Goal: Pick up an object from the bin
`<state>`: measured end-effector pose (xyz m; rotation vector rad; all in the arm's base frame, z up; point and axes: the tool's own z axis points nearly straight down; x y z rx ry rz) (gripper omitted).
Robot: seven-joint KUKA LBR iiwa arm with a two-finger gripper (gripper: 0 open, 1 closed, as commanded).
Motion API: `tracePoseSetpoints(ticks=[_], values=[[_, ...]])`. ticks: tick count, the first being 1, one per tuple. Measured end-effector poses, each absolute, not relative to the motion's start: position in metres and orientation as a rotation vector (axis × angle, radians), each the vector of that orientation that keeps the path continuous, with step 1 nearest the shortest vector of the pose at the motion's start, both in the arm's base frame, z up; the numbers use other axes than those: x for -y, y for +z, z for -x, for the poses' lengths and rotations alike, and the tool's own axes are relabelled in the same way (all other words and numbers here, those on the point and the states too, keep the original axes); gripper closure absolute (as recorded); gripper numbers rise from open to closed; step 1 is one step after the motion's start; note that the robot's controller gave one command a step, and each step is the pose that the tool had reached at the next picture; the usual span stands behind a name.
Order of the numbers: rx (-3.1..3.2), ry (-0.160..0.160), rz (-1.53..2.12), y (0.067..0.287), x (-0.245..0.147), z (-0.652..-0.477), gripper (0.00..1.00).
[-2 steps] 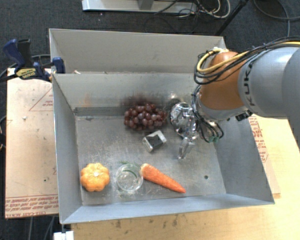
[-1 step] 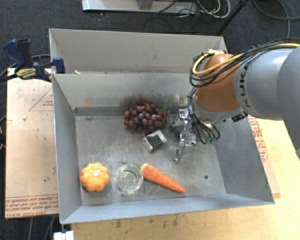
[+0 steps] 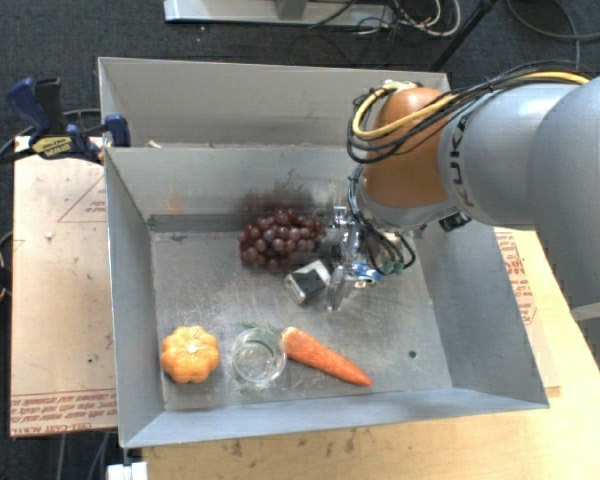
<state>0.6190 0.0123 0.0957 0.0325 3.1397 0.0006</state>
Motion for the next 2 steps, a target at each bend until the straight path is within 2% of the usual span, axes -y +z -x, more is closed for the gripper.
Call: tracePoseSetpoints(ticks=[1,2], values=[[-3.134,0.004,-0.073,0.077,-0.023,-0.612,0.0],[-3.13,0.0,0.126,0.078,-0.03,-0.626,1.0]])
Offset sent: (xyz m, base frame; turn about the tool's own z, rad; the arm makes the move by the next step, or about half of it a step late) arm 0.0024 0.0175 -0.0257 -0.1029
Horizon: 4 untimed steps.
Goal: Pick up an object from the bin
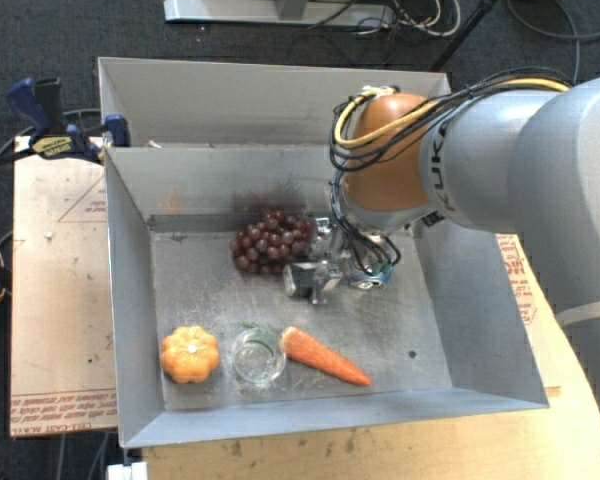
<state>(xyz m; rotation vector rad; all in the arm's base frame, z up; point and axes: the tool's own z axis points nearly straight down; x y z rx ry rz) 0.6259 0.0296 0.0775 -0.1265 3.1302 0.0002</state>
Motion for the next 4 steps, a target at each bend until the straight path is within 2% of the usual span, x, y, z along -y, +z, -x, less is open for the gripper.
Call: tracePoseSetpoints(ticks=[2,4], values=[[-3.131,0.0,0.127,0.08,-0.03,-0.625,1.0],[-3.132,0.001,0.128,0.097,-0.03,-0.626,1.0]])
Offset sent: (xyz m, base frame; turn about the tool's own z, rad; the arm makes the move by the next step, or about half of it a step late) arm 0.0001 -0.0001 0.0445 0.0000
